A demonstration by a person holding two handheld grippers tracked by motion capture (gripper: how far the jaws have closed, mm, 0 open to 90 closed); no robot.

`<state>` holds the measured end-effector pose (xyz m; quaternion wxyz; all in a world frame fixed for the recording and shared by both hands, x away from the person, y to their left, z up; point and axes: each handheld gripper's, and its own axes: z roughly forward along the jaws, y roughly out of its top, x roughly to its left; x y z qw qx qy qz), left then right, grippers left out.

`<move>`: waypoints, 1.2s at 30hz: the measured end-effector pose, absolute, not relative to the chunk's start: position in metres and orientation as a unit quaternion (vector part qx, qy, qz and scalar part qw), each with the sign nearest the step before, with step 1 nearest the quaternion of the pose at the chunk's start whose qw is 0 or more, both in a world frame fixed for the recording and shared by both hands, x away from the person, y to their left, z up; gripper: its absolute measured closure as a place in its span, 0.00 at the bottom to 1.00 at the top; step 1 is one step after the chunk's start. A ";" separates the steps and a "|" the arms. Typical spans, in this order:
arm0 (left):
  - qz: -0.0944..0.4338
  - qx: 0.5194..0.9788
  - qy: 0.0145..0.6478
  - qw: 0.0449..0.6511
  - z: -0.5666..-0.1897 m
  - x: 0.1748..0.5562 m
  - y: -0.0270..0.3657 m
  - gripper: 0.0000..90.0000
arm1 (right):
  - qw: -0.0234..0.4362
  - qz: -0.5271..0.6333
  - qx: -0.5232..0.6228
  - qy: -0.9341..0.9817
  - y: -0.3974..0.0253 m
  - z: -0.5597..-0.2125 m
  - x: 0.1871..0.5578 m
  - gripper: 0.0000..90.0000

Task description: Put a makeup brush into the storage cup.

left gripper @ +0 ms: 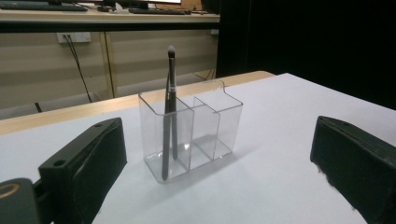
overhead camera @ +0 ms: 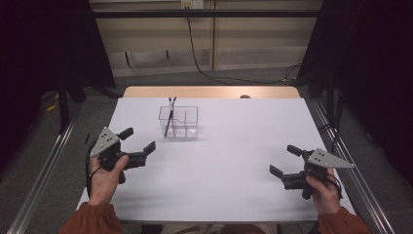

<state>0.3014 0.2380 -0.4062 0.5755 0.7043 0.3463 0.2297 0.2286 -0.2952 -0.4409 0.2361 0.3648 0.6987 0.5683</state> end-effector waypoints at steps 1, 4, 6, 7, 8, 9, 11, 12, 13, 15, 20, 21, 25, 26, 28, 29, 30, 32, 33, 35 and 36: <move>0.229 0.707 0.343 0.575 -0.407 0.299 0.238 0.04 | 0.236 0.569 0.365 0.698 -0.295 -0.441 0.228 0.00; 0.224 0.716 0.342 0.566 -0.412 0.294 0.239 0.05 | 0.235 0.569 0.367 0.698 -0.296 -0.441 0.228 0.00; 0.223 0.716 0.343 0.566 -0.413 0.291 0.241 0.05 | 0.234 0.569 0.367 0.698 -0.296 -0.441 0.227 0.00; 0.226 0.712 0.345 0.568 -0.413 0.289 0.242 0.05 | 0.234 0.568 0.368 0.698 -0.296 -0.441 0.227 0.00; 0.226 0.711 0.345 0.570 -0.414 0.287 0.243 0.06 | 0.234 0.568 0.367 0.698 -0.296 -0.441 0.227 0.00; 0.226 0.714 0.342 0.567 -0.414 0.285 0.244 0.06 | 0.235 0.568 0.368 0.697 -0.297 -0.441 0.227 0.00; 0.232 0.714 0.341 0.566 -0.416 0.281 0.245 0.06 | 0.235 0.568 0.370 0.696 -0.297 -0.441 0.226 0.00; 0.229 0.715 0.341 0.566 -0.417 0.280 0.245 0.06 | 0.235 0.568 0.371 0.696 -0.298 -0.441 0.225 0.00; 0.233 0.715 0.341 0.564 -0.418 0.279 0.246 0.06 | 0.236 0.568 0.371 0.696 -0.298 -0.441 0.225 0.00; 0.231 0.712 0.343 0.567 -0.419 0.276 0.248 0.05 | 0.237 0.567 0.373 0.695 -0.299 -0.441 0.224 0.00; 0.227 0.707 0.355 0.568 -0.426 0.269 0.257 0.06 | 0.237 0.567 0.374 0.695 -0.300 -0.441 0.224 0.00; 0.224 0.708 0.355 0.568 -0.427 0.268 0.259 0.06 | 0.237 0.568 0.374 0.694 -0.300 -0.441 0.224 0.00; 0.225 0.705 0.361 0.568 -0.428 0.260 0.262 0.06 | 0.237 0.568 0.373 0.695 -0.301 -0.441 0.223 0.00; 0.227 0.704 0.359 0.569 -0.429 0.258 0.262 0.05 | 0.237 0.567 0.373 0.695 -0.301 -0.441 0.223 0.00; 0.229 0.705 0.358 0.567 -0.430 0.254 0.261 0.05 | 0.238 0.567 0.374 0.694 -0.301 -0.441 0.222 0.00; 0.229 0.705 0.359 0.567 -0.430 0.252 0.261 0.05 | 0.236 0.567 0.375 0.694 -0.301 -0.441 0.222 0.00; 0.228 0.707 0.358 0.565 -0.430 0.251 0.260 0.05 | 0.235 0.566 0.378 0.694 -0.301 -0.442 0.222 0.00; 0.230 0.705 0.358 0.568 -0.430 0.248 0.261 0.06 | 0.236 0.566 0.378 0.694 -0.301 -0.442 0.221 0.00; 0.231 0.705 0.359 0.566 -0.431 0.247 0.262 0.06 | 0.236 0.566 0.378 0.693 -0.302 -0.442 0.221 0.00; 0.233 0.706 0.362 0.563 -0.432 0.245 0.262 0.06 | 0.237 0.565 0.380 0.693 -0.303 -0.442 0.219 0.00; 0.233 0.705 0.362 0.563 -0.433 0.245 0.262 0.06 | 0.239 0.564 0.380 0.692 -0.304 -0.442 0.219 0.00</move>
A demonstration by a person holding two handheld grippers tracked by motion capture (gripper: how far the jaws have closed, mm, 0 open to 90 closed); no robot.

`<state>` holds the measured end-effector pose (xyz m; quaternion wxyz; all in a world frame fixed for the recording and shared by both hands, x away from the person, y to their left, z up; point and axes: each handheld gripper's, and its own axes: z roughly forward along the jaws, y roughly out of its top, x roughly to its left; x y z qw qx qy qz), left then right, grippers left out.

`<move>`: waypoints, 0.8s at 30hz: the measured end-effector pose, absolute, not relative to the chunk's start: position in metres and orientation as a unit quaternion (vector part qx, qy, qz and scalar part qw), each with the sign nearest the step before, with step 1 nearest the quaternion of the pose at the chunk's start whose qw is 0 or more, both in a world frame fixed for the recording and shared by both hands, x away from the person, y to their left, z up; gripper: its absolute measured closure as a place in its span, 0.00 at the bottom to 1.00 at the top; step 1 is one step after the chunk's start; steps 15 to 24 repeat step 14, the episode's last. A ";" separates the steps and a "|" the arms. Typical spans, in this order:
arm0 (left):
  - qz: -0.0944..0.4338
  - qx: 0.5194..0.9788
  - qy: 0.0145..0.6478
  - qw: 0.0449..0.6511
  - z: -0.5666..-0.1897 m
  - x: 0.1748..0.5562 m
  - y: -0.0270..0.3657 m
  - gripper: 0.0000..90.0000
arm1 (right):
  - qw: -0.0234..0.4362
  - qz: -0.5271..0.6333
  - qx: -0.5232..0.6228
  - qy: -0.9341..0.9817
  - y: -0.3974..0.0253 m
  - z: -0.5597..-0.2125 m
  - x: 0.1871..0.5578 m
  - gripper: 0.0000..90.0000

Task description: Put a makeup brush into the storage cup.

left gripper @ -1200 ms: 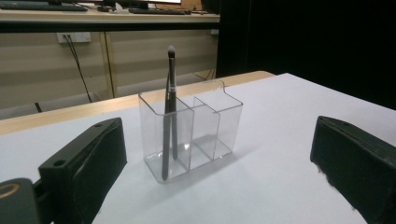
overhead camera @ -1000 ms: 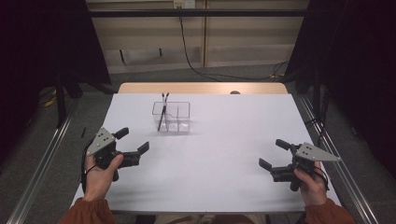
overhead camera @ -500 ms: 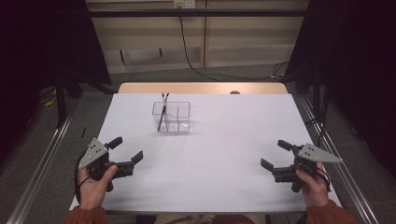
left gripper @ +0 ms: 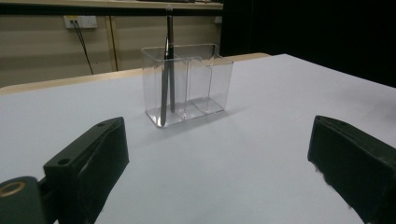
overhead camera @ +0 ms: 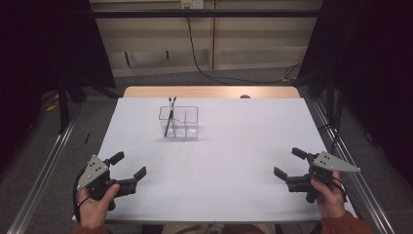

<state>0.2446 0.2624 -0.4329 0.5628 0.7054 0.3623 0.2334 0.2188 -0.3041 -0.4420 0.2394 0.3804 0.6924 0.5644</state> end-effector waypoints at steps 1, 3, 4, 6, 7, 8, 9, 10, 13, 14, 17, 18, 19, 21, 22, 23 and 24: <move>0.236 0.706 0.362 0.561 -0.433 0.245 0.263 0.06 | 0.241 0.563 0.381 0.692 -0.305 -0.442 0.219 0.00; 0.237 0.706 0.362 0.560 -0.433 0.244 0.263 0.06 | 0.238 0.565 0.382 0.691 -0.305 -0.442 0.220 0.00; 0.238 0.708 0.361 0.558 -0.434 0.243 0.263 0.06 | 0.238 0.565 0.383 0.691 -0.305 -0.442 0.221 0.00; 0.238 0.708 0.361 0.557 -0.434 0.242 0.264 0.05 | 0.236 0.563 0.382 0.694 -0.304 -0.443 0.222 0.00; 0.239 0.707 0.362 0.558 -0.434 0.242 0.264 0.05 | 0.237 0.563 0.381 0.694 -0.304 -0.443 0.223 0.00; 0.240 0.710 0.359 0.556 -0.434 0.242 0.264 0.05 | 0.237 0.562 0.380 0.695 -0.304 -0.443 0.223 0.00; 0.238 0.710 0.362 0.555 -0.434 0.242 0.263 0.06 | 0.237 0.562 0.379 0.696 -0.304 -0.443 0.222 0.00; 0.238 0.716 0.359 0.550 -0.435 0.243 0.263 0.06 | 0.237 0.563 0.380 0.695 -0.304 -0.442 0.222 0.00; 0.237 0.713 0.362 0.552 -0.435 0.244 0.263 0.06 | 0.236 0.560 0.377 0.699 -0.303 -0.443 0.222 0.00; 0.236 0.713 0.363 0.551 -0.435 0.244 0.263 0.06 | 0.237 0.559 0.378 0.699 -0.302 -0.443 0.222 0.00; 0.236 0.713 0.363 0.551 -0.435 0.244 0.263 0.06 | 0.237 0.559 0.378 0.699 -0.302 -0.443 0.222 0.00; 0.236 0.713 0.363 0.551 -0.435 0.244 0.263 0.06 | 0.237 0.559 0.378 0.699 -0.302 -0.443 0.222 0.00; 0.236 0.713 0.363 0.551 -0.435 0.244 0.263 0.06 | 0.237 0.559 0.378 0.699 -0.302 -0.443 0.222 0.00; 0.236 0.713 0.363 0.551 -0.435 0.244 0.263 0.06 | 0.237 0.559 0.378 0.699 -0.302 -0.443 0.222 0.00; 0.236 0.713 0.363 0.551 -0.435 0.244 0.263 0.06 | 0.237 0.559 0.378 0.699 -0.302 -0.443 0.222 0.00; 0.236 0.713 0.363 0.551 -0.435 0.244 0.263 0.06 | 0.237 0.559 0.378 0.699 -0.302 -0.443 0.222 0.00; 0.236 0.713 0.363 0.551 -0.435 0.244 0.263 0.06 | 0.237 0.559 0.378 0.699 -0.302 -0.443 0.222 0.00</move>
